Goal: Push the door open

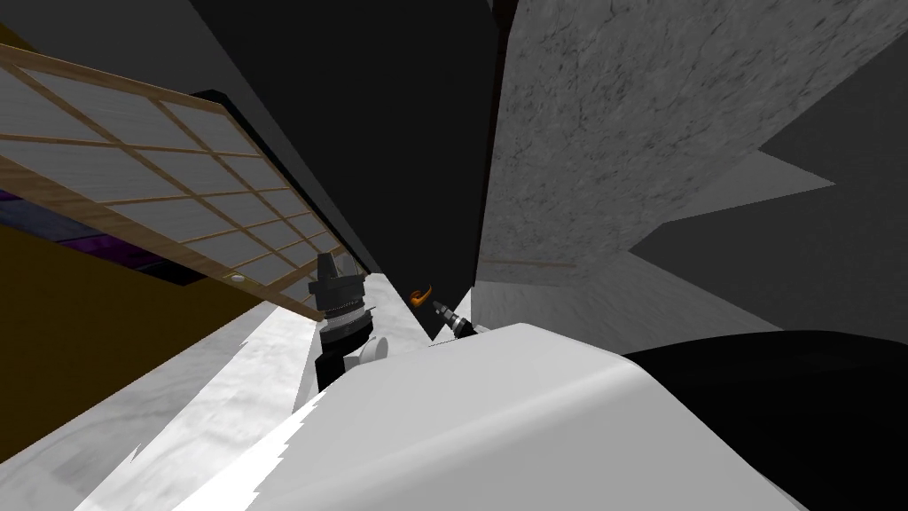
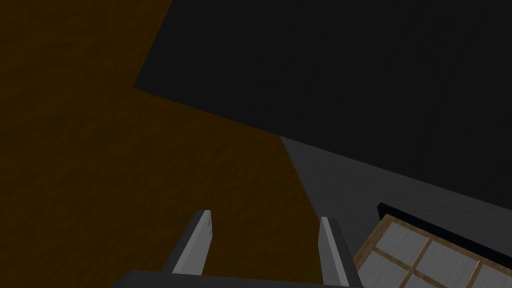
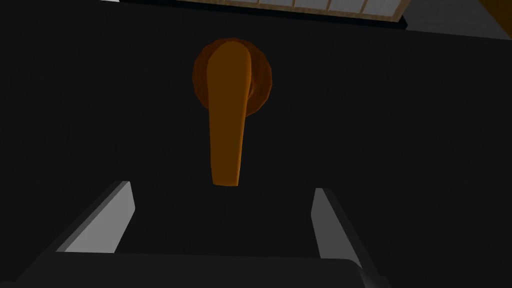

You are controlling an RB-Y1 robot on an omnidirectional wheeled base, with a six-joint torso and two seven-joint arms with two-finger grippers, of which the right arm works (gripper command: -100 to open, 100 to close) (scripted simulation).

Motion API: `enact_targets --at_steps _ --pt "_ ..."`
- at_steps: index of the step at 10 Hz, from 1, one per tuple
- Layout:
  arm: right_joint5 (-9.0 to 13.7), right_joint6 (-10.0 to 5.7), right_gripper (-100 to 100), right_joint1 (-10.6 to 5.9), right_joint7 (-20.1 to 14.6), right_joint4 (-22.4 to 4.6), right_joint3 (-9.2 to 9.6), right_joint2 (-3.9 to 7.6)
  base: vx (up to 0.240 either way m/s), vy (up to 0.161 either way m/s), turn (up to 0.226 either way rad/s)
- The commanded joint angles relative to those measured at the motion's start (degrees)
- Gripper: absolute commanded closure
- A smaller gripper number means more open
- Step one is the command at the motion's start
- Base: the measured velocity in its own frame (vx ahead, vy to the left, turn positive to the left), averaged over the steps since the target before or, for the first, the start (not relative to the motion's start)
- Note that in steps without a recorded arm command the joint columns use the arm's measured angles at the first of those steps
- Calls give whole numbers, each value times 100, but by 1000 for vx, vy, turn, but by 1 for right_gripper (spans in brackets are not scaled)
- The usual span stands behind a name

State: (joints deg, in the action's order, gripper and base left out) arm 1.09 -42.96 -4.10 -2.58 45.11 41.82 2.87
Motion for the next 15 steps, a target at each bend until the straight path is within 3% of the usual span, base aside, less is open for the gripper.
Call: enact_targets --at_steps 1,4,5,6,11,12,13,15 --pt "0 -17 -100 -25 23 -49 -36 -16 208 166 26" --pt "-1 -29 -100 -56 52 -102 -93 -167 176 139 26" --pt "-1 -16 -100 -54 45 -83 -82 -129 66 63 -2" --pt "-1 -16 100 -54 45 -83 -82 -129 -7 -8 -2" --pt "-1 -16 100 -54 45 -83 -82 -129 -15 -14 1" --pt "31 -15 -100 -20 52 -56 -131 -18 -122 -30 -97" --pt "38 -15 -100 -13 54 -50 -142 -17 -213 -93 -92" --pt "72 -14 -100 22 61 -21 -195 -128 -224 -88 -85"
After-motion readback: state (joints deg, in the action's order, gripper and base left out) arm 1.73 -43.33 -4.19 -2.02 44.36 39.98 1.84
